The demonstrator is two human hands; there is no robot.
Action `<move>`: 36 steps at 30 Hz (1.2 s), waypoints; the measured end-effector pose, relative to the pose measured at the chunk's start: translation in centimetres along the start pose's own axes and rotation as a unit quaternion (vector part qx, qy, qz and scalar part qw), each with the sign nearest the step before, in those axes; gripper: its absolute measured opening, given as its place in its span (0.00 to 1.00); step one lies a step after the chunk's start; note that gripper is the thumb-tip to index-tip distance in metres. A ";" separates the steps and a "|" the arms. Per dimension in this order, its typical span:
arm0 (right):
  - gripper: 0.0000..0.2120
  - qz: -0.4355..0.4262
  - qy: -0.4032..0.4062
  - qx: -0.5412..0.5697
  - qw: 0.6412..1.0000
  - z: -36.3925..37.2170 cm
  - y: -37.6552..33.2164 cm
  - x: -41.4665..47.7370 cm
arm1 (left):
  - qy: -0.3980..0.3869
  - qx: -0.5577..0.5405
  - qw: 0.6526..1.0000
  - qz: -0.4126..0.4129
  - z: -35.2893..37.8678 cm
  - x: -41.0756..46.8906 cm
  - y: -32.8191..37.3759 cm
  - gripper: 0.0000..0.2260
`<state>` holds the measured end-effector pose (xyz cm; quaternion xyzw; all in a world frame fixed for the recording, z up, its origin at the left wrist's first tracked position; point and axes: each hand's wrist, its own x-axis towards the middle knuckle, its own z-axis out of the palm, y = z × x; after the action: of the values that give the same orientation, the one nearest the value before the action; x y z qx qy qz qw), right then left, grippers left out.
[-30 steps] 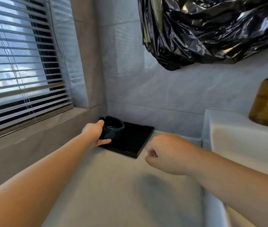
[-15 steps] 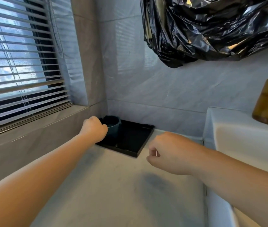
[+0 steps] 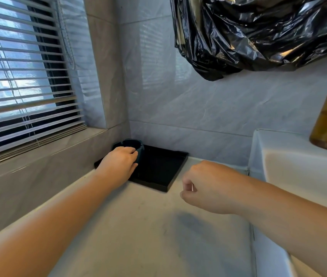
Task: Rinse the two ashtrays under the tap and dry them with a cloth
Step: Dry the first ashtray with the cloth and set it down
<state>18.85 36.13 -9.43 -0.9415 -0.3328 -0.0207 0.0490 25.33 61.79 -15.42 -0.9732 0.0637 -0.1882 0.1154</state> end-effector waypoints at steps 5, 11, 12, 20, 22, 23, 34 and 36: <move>0.11 0.009 -0.008 0.006 1.000 0.1 0.1 0.0 | -0.036 -0.033 0.998 -0.047 -0.2 0.0 0.0 0.23; 0.11 0.014 -0.024 0.001 1.000 0.3 0.3 0.2 | -0.035 -0.054 0.996 -0.061 -0.4 -0.4 0.2 0.24; 0.11 0.017 -0.025 -0.002 1.000 0.3 0.3 0.2 | -0.038 -0.056 0.996 -0.064 -0.6 -0.5 0.3 0.24; 0.11 0.024 -0.003 -0.035 0.999 -0.5 0.4 0.0 | 0.008 -0.141 0.988 -0.060 -6.6 -3.9 2.4 0.16; 0.10 0.029 0.043 -0.059 0.997 -1.9 0.7 -0.6 | -0.001 -0.163 0.985 -0.053 -8.8 -5.3 3.5 0.17; 0.10 0.038 0.066 -0.065 0.995 -3.0 0.9 -1.2 | -0.007 -0.180 0.982 -0.052 -10.0 -6.1 4.1 0.17; 0.09 0.139 0.120 -0.050 0.982 -9.6 -0.2 -19.5 | 0.037 -0.279 0.959 0.021 -23.3 -15.4 14.1 0.14; 0.09 0.164 0.121 -0.028 0.979 -10.3 -0.3 -24.2 | 0.045 -0.299 0.952 0.046 -25.2 -17.8 16.7 0.14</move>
<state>-0.21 20.18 -0.94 -0.9747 -0.1652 -0.1353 0.0657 -2.06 43.57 -3.11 -0.9497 0.1671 -0.1983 -0.1757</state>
